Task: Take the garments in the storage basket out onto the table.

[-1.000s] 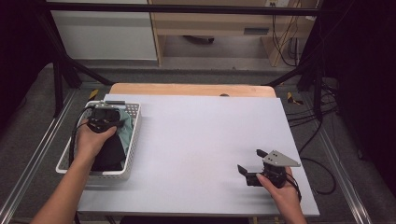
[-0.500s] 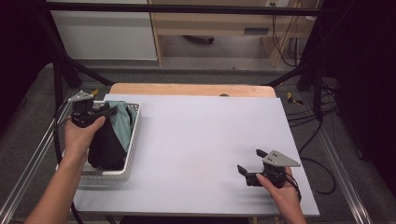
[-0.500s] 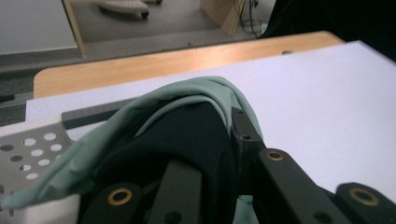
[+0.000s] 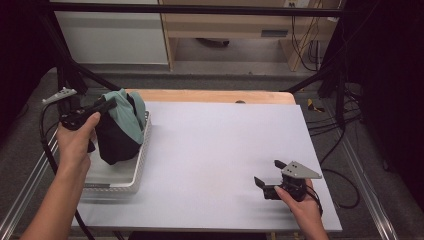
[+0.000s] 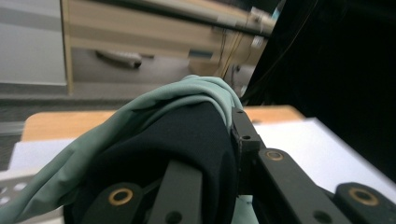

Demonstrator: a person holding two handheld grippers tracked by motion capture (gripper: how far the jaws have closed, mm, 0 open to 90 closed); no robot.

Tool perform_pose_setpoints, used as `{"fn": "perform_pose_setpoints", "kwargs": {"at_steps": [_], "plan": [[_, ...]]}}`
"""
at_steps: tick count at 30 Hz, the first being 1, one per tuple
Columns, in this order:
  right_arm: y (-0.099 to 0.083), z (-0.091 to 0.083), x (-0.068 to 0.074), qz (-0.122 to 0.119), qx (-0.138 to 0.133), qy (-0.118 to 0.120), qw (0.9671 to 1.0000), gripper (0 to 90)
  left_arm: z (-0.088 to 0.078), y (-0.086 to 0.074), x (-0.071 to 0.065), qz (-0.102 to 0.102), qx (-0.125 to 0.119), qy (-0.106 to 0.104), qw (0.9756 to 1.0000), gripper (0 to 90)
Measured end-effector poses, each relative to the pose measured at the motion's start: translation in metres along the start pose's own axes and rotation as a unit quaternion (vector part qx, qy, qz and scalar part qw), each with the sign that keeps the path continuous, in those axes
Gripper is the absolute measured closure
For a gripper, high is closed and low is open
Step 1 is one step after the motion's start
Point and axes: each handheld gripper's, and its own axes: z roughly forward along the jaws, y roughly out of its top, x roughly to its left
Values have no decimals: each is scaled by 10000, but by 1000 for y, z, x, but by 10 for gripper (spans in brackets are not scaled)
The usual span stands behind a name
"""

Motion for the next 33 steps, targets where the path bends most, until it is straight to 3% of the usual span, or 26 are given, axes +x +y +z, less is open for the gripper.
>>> {"fn": "perform_pose_setpoints", "kwargs": {"at_steps": [7, 19, 25, 33], "plan": [[0, 0, 0, 9, -7, 4, 10000, 52, -6, 10, -9, -279, -374, -160, 9988, 839], [0, 0, 0, 18, 1, 13, 10000, 52, -7, 18, -18, -586, -614, -436, 9954, 838], [0, 1, 0, 5, -4, 23, 10000, 52, -12, 24, -22, -526, -691, -392, 9954, 839], [0, 1, 0, 19, -1, 22, 10000, 52, -17, 35, -29, -501, -830, -502, 9940, 839]]}}
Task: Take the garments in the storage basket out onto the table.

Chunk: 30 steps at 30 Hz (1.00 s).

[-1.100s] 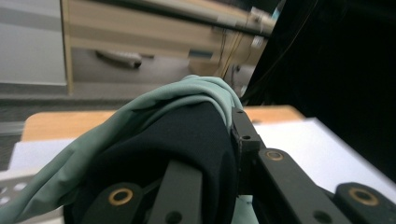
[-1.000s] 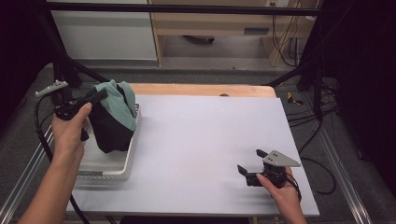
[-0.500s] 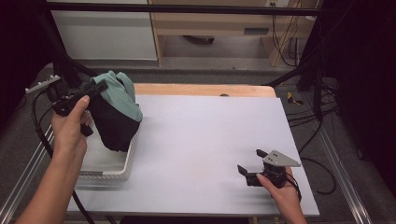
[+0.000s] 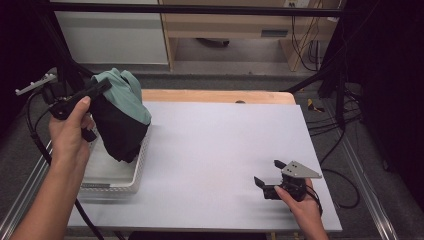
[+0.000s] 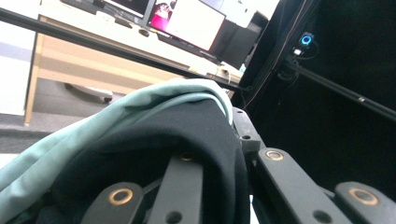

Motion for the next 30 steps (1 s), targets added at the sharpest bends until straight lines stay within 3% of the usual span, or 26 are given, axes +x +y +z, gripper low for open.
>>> {"fn": "perform_pose_setpoints", "kwargs": {"at_steps": [16, 30], "plan": [[0, -1, 0, 7, -6, -8, 10000, 52, 1, 12, -9, -124, -130, -225, 9996, 838], [0, -1, 0, 35, -33, 1, 10000, 51, 13, 34, -46, 30, -227, -653, 9976, 839]]}}
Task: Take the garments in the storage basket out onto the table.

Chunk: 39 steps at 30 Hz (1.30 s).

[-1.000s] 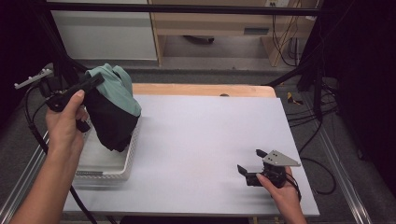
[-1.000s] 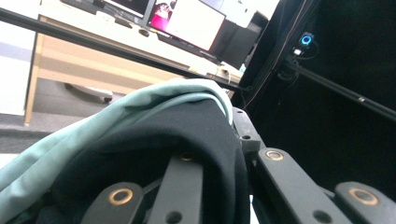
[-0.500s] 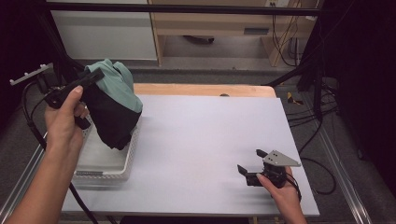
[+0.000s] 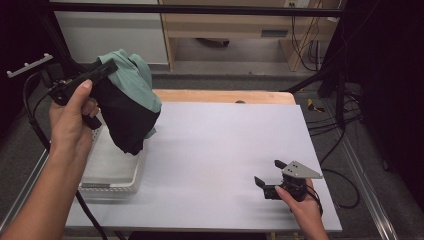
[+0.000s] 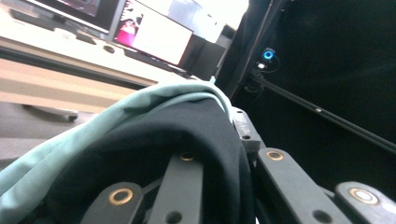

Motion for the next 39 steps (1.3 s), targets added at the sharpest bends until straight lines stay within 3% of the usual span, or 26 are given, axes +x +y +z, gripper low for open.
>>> {"fn": "perform_pose_setpoints", "kwargs": {"at_steps": [11, 17, 28, 33, 39], "plan": [[0, 0, 0, 22, -18, -1, 10000, 51, 26, 3, -29, 118, 110, -301, 9994, 838], [0, -1, -2, 40, -39, -4, 10000, 51, 39, -4, -36, 68, 236, -383, 9990, 838], [0, -2, -2, 35, -52, 9, 10000, 50, 73, -43, -42, -75, 667, -518, 9964, 838], [0, 0, 0, -26, -1, 12, 10000, 50, 82, -55, -44, -176, 736, -567, 9955, 839], [0, -1, 0, -4, -15, 12, 10000, 50, 101, -72, -56, -309, 892, -732, 9928, 839]]}}
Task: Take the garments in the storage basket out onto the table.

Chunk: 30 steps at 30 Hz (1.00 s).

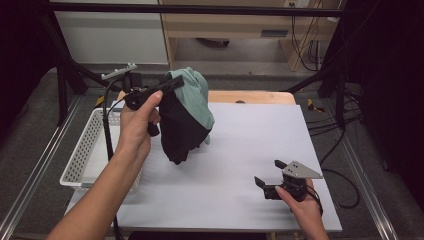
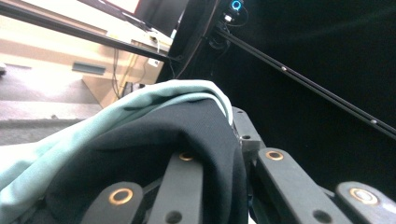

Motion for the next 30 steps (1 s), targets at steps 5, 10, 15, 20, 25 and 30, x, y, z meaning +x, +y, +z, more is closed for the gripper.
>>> {"fn": "perform_pose_setpoints", "kwargs": {"at_steps": [5, 10, 15, 20, 25, 30], "plan": [[1, 0, -1, -18, -33, -7, 10000, 49, 10, -5, -7, 37, 60, -102, 9999, 838], [0, -2, 1, 7, -42, -8, 10000, 45, 25, -14, -16, 13, 183, -179, 9997, 838], [1, -3, -1, 22, -92, 1, 10000, 37, 32, -25, -22, -1, 275, -253, 9993, 838], [2, 0, 0, 0, -88, -11, 10000, 37, 35, -32, -20, -32, 356, -269, 9990, 838], [2, 0, 1, -25, -56, 2, 10000, 38, 37, -44, -13, -59, 439, -254, 9987, 838], [-1, -2, -2, 30, -62, -18, 10000, 38, 41, -63, -4, -118, 535, -154, 9984, 839]]}}
